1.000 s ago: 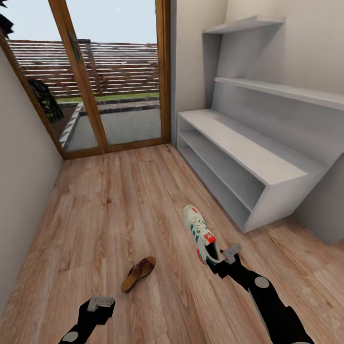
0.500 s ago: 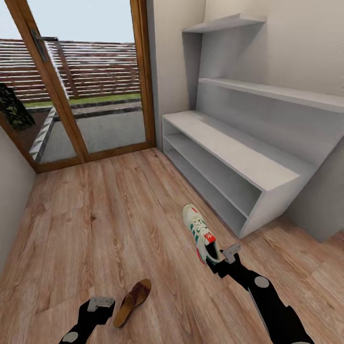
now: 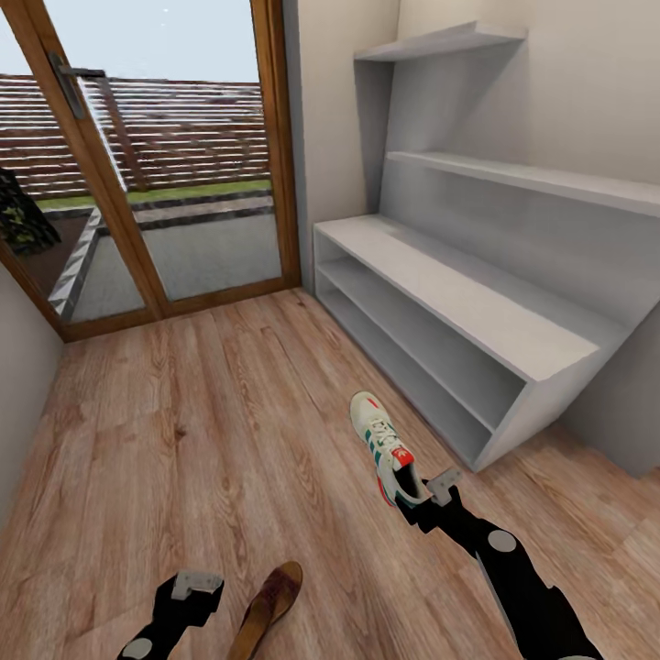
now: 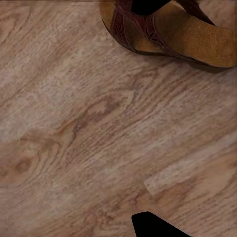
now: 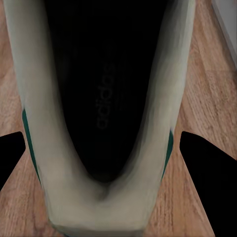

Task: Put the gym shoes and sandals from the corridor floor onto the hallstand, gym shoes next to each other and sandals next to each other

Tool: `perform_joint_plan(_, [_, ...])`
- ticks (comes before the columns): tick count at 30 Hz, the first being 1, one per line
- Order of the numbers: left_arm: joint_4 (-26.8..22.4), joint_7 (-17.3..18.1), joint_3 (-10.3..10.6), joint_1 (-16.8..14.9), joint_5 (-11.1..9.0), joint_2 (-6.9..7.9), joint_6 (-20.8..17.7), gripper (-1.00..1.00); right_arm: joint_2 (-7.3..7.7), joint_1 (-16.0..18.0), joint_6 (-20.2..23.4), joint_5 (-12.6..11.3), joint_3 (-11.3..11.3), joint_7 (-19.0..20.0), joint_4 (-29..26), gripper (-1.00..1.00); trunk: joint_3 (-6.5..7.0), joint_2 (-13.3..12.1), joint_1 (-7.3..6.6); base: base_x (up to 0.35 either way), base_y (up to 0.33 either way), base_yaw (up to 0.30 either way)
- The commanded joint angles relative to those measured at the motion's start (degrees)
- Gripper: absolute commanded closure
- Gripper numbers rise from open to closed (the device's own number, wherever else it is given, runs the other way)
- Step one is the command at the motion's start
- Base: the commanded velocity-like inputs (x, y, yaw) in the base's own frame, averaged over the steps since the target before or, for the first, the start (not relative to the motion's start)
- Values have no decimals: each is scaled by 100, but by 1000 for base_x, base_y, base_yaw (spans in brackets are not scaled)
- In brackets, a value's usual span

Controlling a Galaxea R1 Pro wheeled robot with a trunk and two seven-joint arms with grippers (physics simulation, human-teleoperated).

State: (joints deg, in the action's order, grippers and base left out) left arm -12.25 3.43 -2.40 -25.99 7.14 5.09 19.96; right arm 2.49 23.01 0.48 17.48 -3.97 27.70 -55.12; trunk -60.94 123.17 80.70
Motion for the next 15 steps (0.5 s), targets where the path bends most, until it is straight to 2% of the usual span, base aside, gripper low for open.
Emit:
perform_joint_plan(1, [4, 8, 31, 0, 145, -5, 25, -100, -3, 2, 5, 40, -16, 32, -9, 100, -4, 2, -1, 10, 9, 0])
perform_joint_plan(3, [4, 4, 97, 3, 261, -10, 26, -100, -6, 2, 5, 39, -20, 29, -11, 100, -4, 2, -1, 6, 6, 0])
perform_joint_plan(6, [4, 5, 133, 4, 321, -13, 26, -100, -7, 2, 9, 38, -25, 27, -12, 100, -6, 2, -1, 3, 3, 0])
perform_joint_plan(15, [5, 15, 164, 6, 373, -8, 32, -100, -10, 2, 6, 29, -37, 25, -16, 100, -221, 363, 197, 0, 0, 0])
